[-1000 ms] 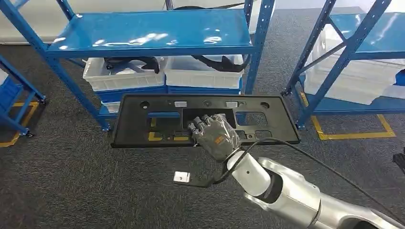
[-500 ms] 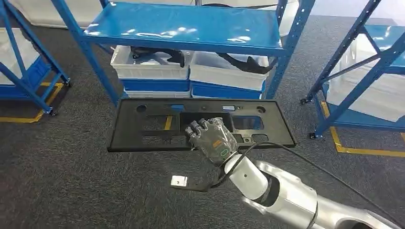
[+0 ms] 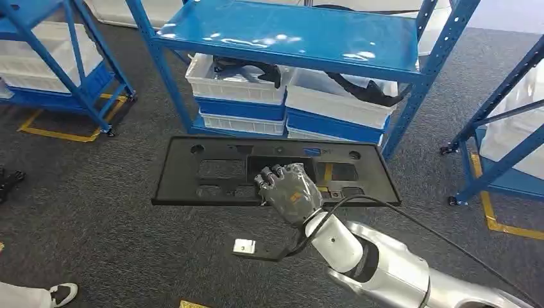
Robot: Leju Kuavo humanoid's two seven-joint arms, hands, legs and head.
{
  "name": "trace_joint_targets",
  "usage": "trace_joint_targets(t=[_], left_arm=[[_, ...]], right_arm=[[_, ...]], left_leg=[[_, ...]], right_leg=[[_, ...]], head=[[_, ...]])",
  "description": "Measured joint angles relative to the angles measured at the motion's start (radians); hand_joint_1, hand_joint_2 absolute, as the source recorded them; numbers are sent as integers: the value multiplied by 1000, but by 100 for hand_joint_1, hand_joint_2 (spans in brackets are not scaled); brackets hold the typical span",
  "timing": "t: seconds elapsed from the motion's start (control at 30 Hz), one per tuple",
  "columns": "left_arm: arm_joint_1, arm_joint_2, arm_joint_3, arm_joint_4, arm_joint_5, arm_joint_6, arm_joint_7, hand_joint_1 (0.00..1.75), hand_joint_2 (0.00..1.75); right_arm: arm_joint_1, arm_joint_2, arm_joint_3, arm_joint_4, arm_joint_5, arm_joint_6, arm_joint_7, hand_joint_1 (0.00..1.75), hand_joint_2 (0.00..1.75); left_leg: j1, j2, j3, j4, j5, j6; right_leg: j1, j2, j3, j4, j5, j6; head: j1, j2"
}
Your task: Take the parts from the cabinet and place them on the table.
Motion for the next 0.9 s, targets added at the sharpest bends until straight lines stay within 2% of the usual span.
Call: trace_joint_targets(t=[0.03, 0.07, 0.1, 0.13, 0.17, 0.2, 0.23, 0.27, 0.3, 0.33, 0.43, 0.47, 0.5, 0.53, 0.57, 0.6, 0.63, 0.67, 0.7, 0.73, 0.77, 0.8, 0.83, 0.9], left_arm=[[-6, 0, 0, 0, -5, -1, 0, 0, 175], [-12, 1, 0, 0, -6, -1, 0, 0, 175], [-14, 1, 0, 0, -6, -1, 1, 0, 175], [-14, 1, 0, 0, -4, 1, 2, 0, 175], [-14, 1, 0, 0, -1, 3, 2, 0, 175], [-14, 2, 0, 0, -1, 6, 0, 0, 175], [-14, 4, 0, 0, -2, 9, -5, 0, 175], [-17, 6, 0, 0, -2, 13, -8, 0, 175], [-22, 6, 0, 0, -3, 14, -7, 0, 175], [-26, 8, 0, 0, -5, 15, -7, 0, 175], [-24, 11, 0, 0, -10, 12, 9, 0, 175], [-20, 13, 0, 0, -11, 10, 16, 0, 175], [-16, 13, 0, 0, -13, 9, 18, 0, 175], [-15, 14, 0, 0, -13, 9, 24, 0, 175], [-14, 16, 0, 0, -13, 10, 24, 0, 175], [-14, 17, 0, 0, -12, 11, 24, 0, 175], [-12, 17, 0, 0, -9, 14, 19, 0, 175], [-10, 17, 0, 0, -8, 16, 14, 0, 175], [-9, 18, 0, 0, -4, 17, 12, 0, 175], [-9, 18, 0, 0, -4, 17, 10, 0, 175], [-11, 18, 0, 0, -5, 17, 8, 0, 175], [-12, 18, 0, 0, -6, 17, 3, 0, 175], [-18, 19, 0, 0, -8, 19, -1, 0, 175], [-19, 19, 0, 0, -5, 23, -6, 0, 175]], right_arm=[[0, 0, -2, 0, 0, -5, 2, 175, 175], [0, 0, -2, 0, 0, -6, 4, 175, 175], [1, -1, -2, 0, 0, -8, 5, 175, 175], [2, 0, -2, 1, 0, -9, 7, 175, 175], [3, 0, -1, 1, 0, -12, 7, 175, 175], [3, 0, -1, 1, 2, -14, 8, 175, 175], [2, 0, -2, 1, 7, -14, 11, 175, 175], [2, 0, -2, 0, 9, -14, 15, 175, 175], [2, 0, -5, -2, 10, -13, 18, 175, 175], [1, -2, -6, -3, 10, -13, 22, 175, 175], [3, -3, -8, -3, -2, -10, 29, 175, 175], [4, -5, -10, -3, -4, -10, 31, 175, 175], [4, -11, -14, -3, -6, -10, 32, 175, 175], [5, -14, -18, -3, -9, -12, 34, 175, 175], [9, -19, -19, -3, -12, -13, 38, 175, 175], [13, -24, -19, -3, -12, -13, 39, 175, 175], [17, -29, -20, -3, -12, -9, 39, 175, 175], [19, -34, -20, -3, -12, -6, 39, 175, 175], [19, -39, -20, -3, -12, -5, 41, 175, 175], [17, -40, -22, -3, -12, -5, 41, 175, 175], [16, -42, -25, -3, -12, -5, 42, 175, 175], [16, -43, -26, -3, -11, -5, 42, 175, 175], [16, -44, -26, -3, -10, -5, 42, 175, 175], [19, -45, -26, -3, -9, -5, 42, 175, 175]], left_leg=[[4, 20, -34, 78, -41, -7], [6, 30, -75, 169, -80, -12], [8, 33, -107, 242, -105, -17], [11, 34, -125, 281, -110, -19], [15, 36, -117, 265, -92, -22], [17, 40, -84, 204, -57, -23], [17, 50, -38, 113, -16, -23], [17, 78, 17, 9, 26, -20], [8, 123, 45, -53, 21, -19], [0, 110, 47, -56, 27, -4], [-4, 85, 38, -53, 27, 10], [4, 75, 44, -61, 35, 21], [4, 65, 43, -61, 37, 25], [4, 59, 42, -61, 38, 35], [4, 48, 42, -61, 38, 38], [2, 35, 42, -60, 39, 39], [1, 23, 42, -60, 39, 39], [1, 9, 42, -60, 39, 39], [1, -4, 43, -58, 39, 39], [3, -17, 43, -54, 38, 38], [5, -28, 43, -49, 35, 34], [5, -38, 37, -43, 32, 29], [-2, -48, 25, -29, 28, 22], [5, -69, 14, -33, 35, 12]], right_leg=[[1, -11, 0, 0, 0, -1], [2, -24, 0, 0, 0, -2], [2, -37, -1, 1, -1, -3], [2, -47, -1, 1, -2, -3], [2, -57, 0, 1, -2, -3], [2, -66, 0, 1, -2, -2], [1, -74, 1, 1, -3, -1], [2, -82, 3, 1, -4, 1], [6, -90, 4, 0, -6, 5], [12, -97, 2, 3, -7, 10], [13, -123, 7, -1, -8, 24], [9, -120, 4, 3, -18, 32], [5, -76, -3, 31, -41, 34], [4, -45, -32, 100, -82, 33], [5, -31, -75, 192, -127, 33], [6, -25, -114, 276, -157, 34], [6, -24, -141, 329, -167, 35], [6, -24, -148, 336, -155, 35], [5, -24, -131, 289, -117, 34], [3, -17, -94, 207, -69, 34], [-1, 3, -53, 116, -24, 34], [-8, 53, -27, 49, -3, 35], [-11, 74, -19, 28, -13, 32], [-4, 52, -26, 36, -12, 23]], head=[[-1, 0], [-1, 0], [-1, 0], [-1, 0], [-1, 0], [-1, 0], [-1, 0], [-1, 0], [-2, 0], [0, 0], [2, 0], [2, 0], [2, 0], [2, 0], [3, 0], [4, 0], [4, 0], [4, 0], [4, 0], [4, 0], [4, 0], [4, 0], [4, 0], [2, 0]])
